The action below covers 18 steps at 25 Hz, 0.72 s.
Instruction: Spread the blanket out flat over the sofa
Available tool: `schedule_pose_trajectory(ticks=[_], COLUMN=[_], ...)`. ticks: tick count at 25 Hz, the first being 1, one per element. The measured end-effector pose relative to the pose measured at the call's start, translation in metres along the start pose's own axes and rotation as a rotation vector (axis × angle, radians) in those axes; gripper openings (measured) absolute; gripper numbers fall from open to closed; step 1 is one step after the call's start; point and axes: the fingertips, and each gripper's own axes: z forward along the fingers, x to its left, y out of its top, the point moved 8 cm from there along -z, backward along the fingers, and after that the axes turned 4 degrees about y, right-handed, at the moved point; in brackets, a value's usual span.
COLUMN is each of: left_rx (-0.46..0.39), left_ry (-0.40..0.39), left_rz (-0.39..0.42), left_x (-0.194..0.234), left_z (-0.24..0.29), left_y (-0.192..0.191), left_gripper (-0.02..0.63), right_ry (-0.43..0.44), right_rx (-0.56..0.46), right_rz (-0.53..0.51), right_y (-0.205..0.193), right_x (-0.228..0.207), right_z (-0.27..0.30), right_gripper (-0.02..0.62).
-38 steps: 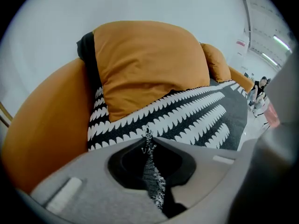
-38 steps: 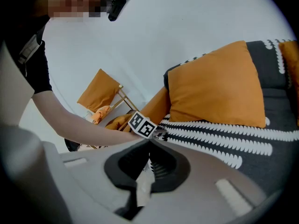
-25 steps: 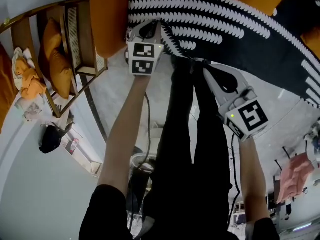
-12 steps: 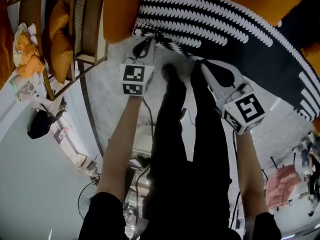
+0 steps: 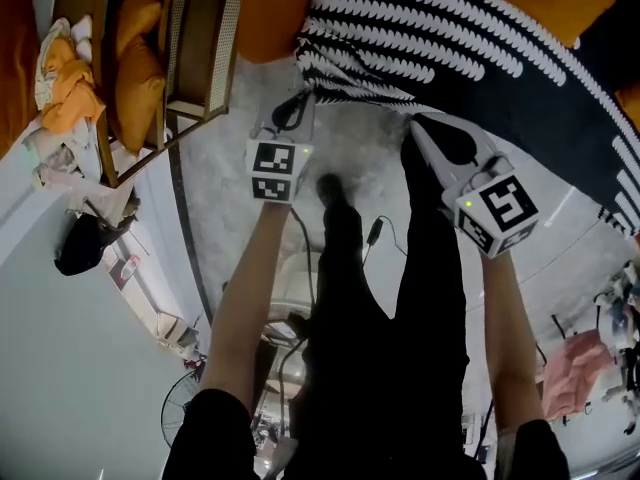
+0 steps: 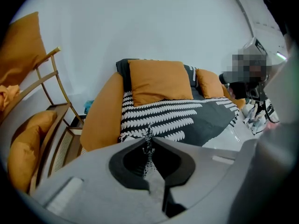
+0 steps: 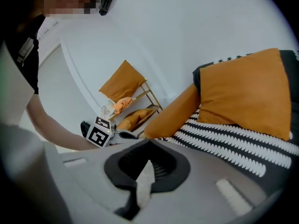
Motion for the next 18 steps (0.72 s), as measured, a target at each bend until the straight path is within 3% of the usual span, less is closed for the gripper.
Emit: schedule_pose_trajectory(ticks=[9,18], left_rx=[-0.068,0.014], left_ry=[-0.098,-0.181], left_rz=[0.105,0.280], left_x=[0.041,0.046], left_z=[-0.042,-0.026], left_y=[-0.062,-0.131], left_gripper=[0.015,0.015], right_ry=[-0.164,-0.251], right_rx=[-0.055,-0.137], right_rz=[-0.041,0.005], right_y=[-0.033,-0.084], right_x=[0.104,0.151], right_z=[0.027,0.046], right_gripper=[0.002,0.002])
